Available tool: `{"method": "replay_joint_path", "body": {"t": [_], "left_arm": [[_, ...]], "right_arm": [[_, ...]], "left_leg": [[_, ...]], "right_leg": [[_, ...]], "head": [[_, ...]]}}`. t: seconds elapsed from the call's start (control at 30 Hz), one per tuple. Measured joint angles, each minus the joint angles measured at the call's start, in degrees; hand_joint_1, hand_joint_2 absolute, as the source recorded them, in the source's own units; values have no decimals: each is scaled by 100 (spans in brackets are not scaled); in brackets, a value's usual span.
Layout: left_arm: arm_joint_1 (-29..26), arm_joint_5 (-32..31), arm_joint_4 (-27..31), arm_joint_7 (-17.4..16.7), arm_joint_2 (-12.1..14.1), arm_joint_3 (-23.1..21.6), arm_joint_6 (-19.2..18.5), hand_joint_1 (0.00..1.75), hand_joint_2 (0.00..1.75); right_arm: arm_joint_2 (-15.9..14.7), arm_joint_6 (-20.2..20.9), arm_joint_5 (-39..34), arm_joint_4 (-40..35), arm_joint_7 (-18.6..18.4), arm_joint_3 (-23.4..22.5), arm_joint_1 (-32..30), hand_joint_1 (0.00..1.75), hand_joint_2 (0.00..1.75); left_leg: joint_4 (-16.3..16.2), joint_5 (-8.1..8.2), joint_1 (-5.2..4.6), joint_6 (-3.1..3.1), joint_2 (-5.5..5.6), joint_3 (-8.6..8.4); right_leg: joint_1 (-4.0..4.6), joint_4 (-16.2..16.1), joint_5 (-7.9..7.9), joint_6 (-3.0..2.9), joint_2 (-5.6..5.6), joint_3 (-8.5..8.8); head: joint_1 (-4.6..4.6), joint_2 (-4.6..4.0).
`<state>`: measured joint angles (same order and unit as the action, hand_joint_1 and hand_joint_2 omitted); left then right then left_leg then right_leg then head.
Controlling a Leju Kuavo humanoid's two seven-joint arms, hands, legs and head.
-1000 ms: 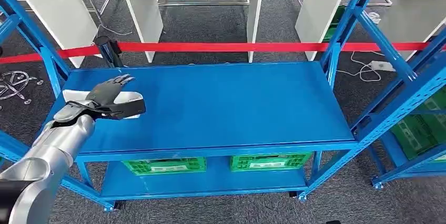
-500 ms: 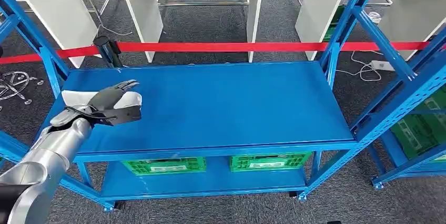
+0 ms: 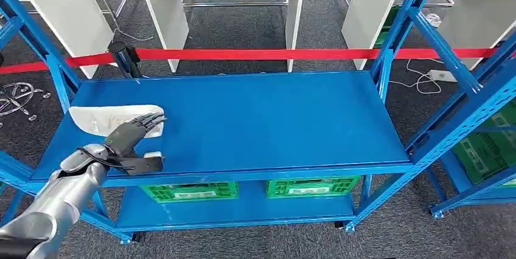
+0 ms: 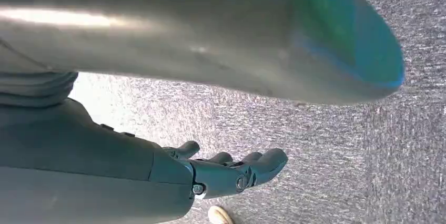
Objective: Take the parts from the cabinet and place them on the table.
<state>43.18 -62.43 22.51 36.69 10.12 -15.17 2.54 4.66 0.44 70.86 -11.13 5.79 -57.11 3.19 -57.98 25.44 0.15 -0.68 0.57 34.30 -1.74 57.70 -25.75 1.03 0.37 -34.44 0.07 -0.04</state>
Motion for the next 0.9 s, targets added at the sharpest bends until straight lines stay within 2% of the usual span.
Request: {"method": "replay_joint_path", "body": {"t": [0.17,0.33,0.4,0.47,0.57,0.7,0.9], "left_arm": [[-154,-46,76,-258,-39,-218,1012,0,175],[-222,-35,109,-297,-81,-299,1144,0,175],[-222,-30,120,-376,-92,-323,1322,0,175],[-244,-57,122,-657,-118,-339,2049,0,175],[-248,-190,116,-1142,-181,-339,2713,0,175],[-237,-356,76,-1740,-247,-339,2823,0,175],[-105,-616,-75,-2890,-295,-341,2403,0,175]], "right_arm": [[2,-15,7,0,4,-33,0,0,0],[4,-46,7,0,4,-46,-3,0,0],[4,-46,7,0,4,-50,1,0,0],[9,-50,9,0,2,-63,-2,0,0],[15,-52,24,0,0,-87,1,0,0],[26,-52,44,0,-20,-96,1,0,0],[33,-50,109,0,-15,-98,1,0,0]], "left_leg": [[0,0,0,0,1,0],[0,0,0,0,0,0],[0,0,0,0,-1,-1],[0,0,0,0,-1,0],[0,0,0,0,0,0],[0,0,0,0,-1,0],[0,0,0,0,-1,0]], "right_leg": [[0,0,0,0,-1,0],[0,0,0,0,0,0],[0,0,0,0,0,1],[0,0,0,0,0,-1],[0,0,0,0,-1,0],[0,0,0,0,0,-1],[1,0,0,0,0,-2]], "head": [[0,0],[0,0],[0,0],[0,0],[0,0],[0,0],[0,0]]}}
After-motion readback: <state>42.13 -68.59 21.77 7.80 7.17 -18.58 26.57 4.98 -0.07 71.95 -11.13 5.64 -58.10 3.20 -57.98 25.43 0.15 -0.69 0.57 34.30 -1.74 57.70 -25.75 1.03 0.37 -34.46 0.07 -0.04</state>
